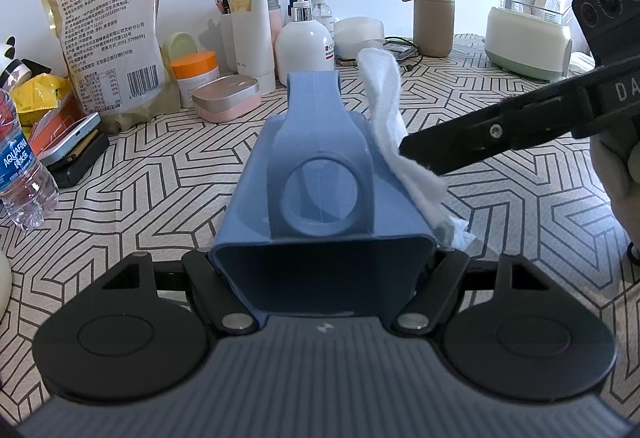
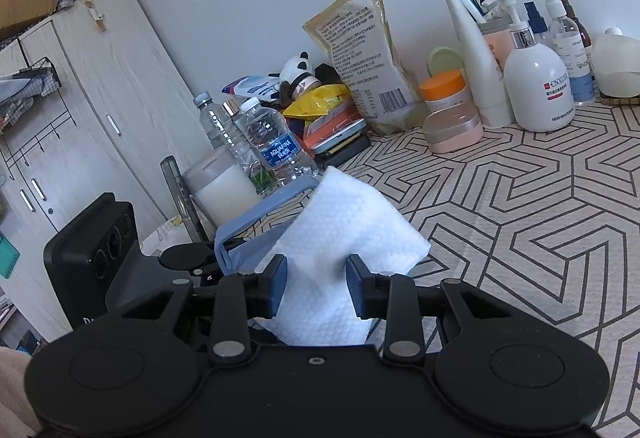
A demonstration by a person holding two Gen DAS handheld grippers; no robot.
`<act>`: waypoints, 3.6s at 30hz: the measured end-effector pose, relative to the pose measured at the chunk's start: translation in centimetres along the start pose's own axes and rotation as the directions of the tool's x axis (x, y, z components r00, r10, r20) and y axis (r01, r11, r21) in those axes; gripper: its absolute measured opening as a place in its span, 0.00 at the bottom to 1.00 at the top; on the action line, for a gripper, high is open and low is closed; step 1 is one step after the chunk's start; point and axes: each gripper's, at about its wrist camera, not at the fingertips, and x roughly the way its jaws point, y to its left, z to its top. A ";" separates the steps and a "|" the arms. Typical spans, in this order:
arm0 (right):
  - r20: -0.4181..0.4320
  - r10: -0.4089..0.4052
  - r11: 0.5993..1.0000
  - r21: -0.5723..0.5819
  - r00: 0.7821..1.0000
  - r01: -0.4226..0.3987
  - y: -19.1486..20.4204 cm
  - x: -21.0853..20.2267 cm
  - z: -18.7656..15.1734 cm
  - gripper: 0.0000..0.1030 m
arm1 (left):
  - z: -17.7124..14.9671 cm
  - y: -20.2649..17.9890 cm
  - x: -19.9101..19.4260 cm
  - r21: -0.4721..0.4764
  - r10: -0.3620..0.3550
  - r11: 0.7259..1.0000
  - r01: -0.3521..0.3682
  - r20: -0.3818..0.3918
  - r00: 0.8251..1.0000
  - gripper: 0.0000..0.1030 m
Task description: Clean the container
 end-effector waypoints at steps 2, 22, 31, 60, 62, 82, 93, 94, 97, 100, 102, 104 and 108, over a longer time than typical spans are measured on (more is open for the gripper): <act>-0.001 0.000 1.000 0.000 1.000 0.000 0.0 0.0 0.0 0.36 | 0.0 0.0 0.0 -0.001 0.000 1.000 0.000 -0.001 1.000 0.72; -0.042 -0.057 0.997 -0.046 0.997 0.055 0.1 0.9 -0.3 0.22 | 0.1 -0.1 0.1 -0.040 0.139 0.989 -0.139 -0.013 0.990 0.74; -0.047 -0.250 0.957 -0.160 0.967 0.240 0.4 1.5 -0.4 0.22 | 0.1 1.4 0.2 -0.146 0.219 0.964 -0.221 -0.029 0.975 0.74; -0.065 -0.431 0.835 -0.407 0.900 0.371 2.4 3.6 -1.2 0.24 | 0.4 0.5 0.2 -0.101 0.275 0.956 -0.275 -0.010 0.961 0.80; -0.042 -0.480 0.809 -0.406 0.876 0.424 2.0 2.9 -1.1 0.25 | 0.4 0.5 0.1 -0.102 0.281 0.955 -0.280 -0.006 0.960 0.82; 0.040 -0.425 0.878 -0.225 0.904 0.423 4.1 -2.4 -2.6 0.60 | -2.2 1.5 -4.8 -0.203 0.237 0.952 -0.229 0.016 0.971 0.97; -0.024 -0.496 0.857 -0.173 0.868 0.485 5.1 -1.8 -5.5 0.76 | -2.8 -2.6 -5.8 -0.092 0.172 0.981 -0.170 0.011 0.985 1.00; -0.021 -0.505 0.852 -0.171 0.863 0.494 5.3 -1.8 -5.6 0.76 | -2.9 -3.0 -5.6 -0.077 0.171 0.982 -0.171 0.003 0.985 1.00; -0.024 -0.513 0.850 -0.156 0.858 0.504 5.6 -1.9 -5.9 0.80 | -3.1 -3.5 -5.0 -0.056 0.176 0.983 -0.178 -0.026 0.984 1.00; -0.034 -0.521 0.845 -0.159 0.853 0.510 5.9 -1.9 -6.3 0.80 | -3.0 -3.0 -4.9 -0.085 0.180 0.979 -0.183 -0.043 0.983 1.00; -0.032 -0.526 0.842 -0.159 0.850 0.515 5.9 -2.0 -6.4 0.80 | -3.1 -2.6 -4.6 -0.108 0.170 0.978 -0.177 -0.067 0.983 1.00; -0.033 -0.529 0.840 -0.162 0.848 0.518 5.9 -2.1 -6.5 0.80 | -3.1 -2.3 -4.5 -0.126 0.175 0.975 -0.184 -0.085 0.981 1.00; -0.033 -0.537 0.834 -0.168 0.843 0.525 5.9 -2.0 -6.4 0.81 | -3.2 -2.1 -4.3 -0.142 0.163 0.974 -0.175 -0.094 0.982 1.00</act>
